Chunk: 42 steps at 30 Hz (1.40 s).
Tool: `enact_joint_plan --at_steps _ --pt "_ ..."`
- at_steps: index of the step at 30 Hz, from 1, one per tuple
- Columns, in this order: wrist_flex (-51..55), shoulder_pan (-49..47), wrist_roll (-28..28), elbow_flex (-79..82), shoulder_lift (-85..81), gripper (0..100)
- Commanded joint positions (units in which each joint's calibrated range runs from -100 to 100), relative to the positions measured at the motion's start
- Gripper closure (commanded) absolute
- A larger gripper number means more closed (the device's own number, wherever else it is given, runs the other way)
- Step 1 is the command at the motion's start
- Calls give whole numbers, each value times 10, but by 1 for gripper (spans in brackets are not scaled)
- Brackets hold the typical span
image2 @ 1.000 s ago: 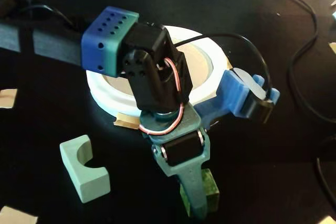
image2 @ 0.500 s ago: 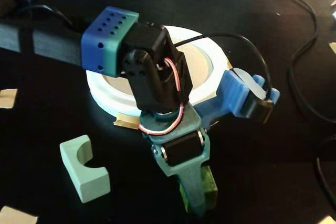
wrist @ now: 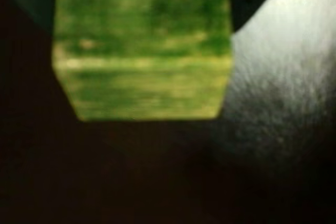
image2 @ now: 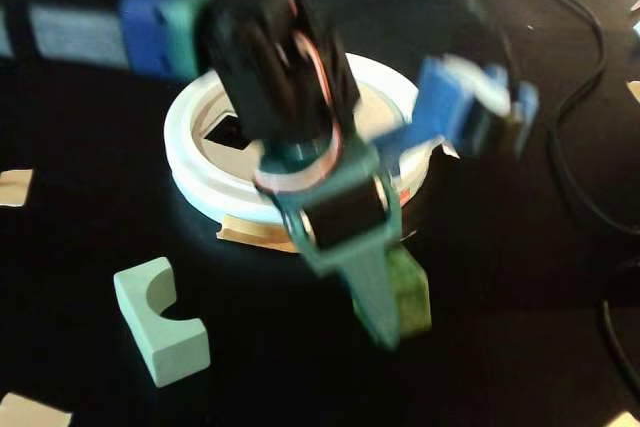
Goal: Pick up the square block and drop it in corresponding square shaped hole
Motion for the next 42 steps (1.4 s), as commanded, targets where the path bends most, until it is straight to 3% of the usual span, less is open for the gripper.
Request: enact_joint_plan --at_steps 1,7,22,29,42 --pt "69 -6 3 -49 -147 74" --pt "193 -66 -2 -48 -217 74" --pt "199 -331 22 -40 -253 74" --pt "199 -346 31 -36 -264 73" --pt "199 -347 29 287 -439 73"
